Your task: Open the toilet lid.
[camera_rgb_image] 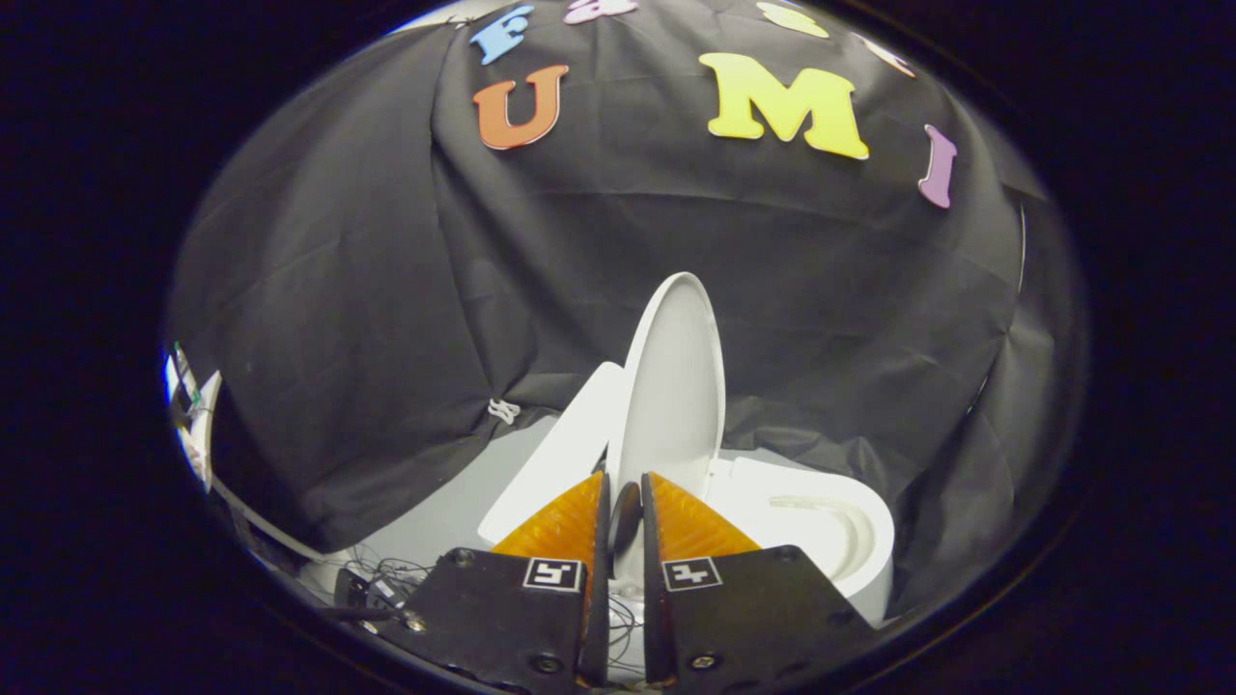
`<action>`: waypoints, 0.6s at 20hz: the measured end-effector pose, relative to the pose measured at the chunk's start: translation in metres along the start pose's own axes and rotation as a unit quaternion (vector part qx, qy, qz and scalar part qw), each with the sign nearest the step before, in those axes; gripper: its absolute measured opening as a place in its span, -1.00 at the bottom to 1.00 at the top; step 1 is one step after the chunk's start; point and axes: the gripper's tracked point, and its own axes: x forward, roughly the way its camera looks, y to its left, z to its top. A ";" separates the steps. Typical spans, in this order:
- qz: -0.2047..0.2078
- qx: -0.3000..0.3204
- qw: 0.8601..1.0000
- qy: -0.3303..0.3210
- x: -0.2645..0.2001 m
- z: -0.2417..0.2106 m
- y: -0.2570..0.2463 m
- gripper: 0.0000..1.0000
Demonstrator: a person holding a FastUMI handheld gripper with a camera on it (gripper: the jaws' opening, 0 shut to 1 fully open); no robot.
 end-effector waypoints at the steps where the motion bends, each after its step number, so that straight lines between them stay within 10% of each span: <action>1: -0.011 -0.011 1.000 0.001 0.000 0.000 0.001 -0.65; 7: -0.070 -0.119 0.990 -0.001 0.003 -0.005 0.014 -0.60; 12: -0.040 -0.099 0.994 0.008 0.003 -0.006 0.013 -0.40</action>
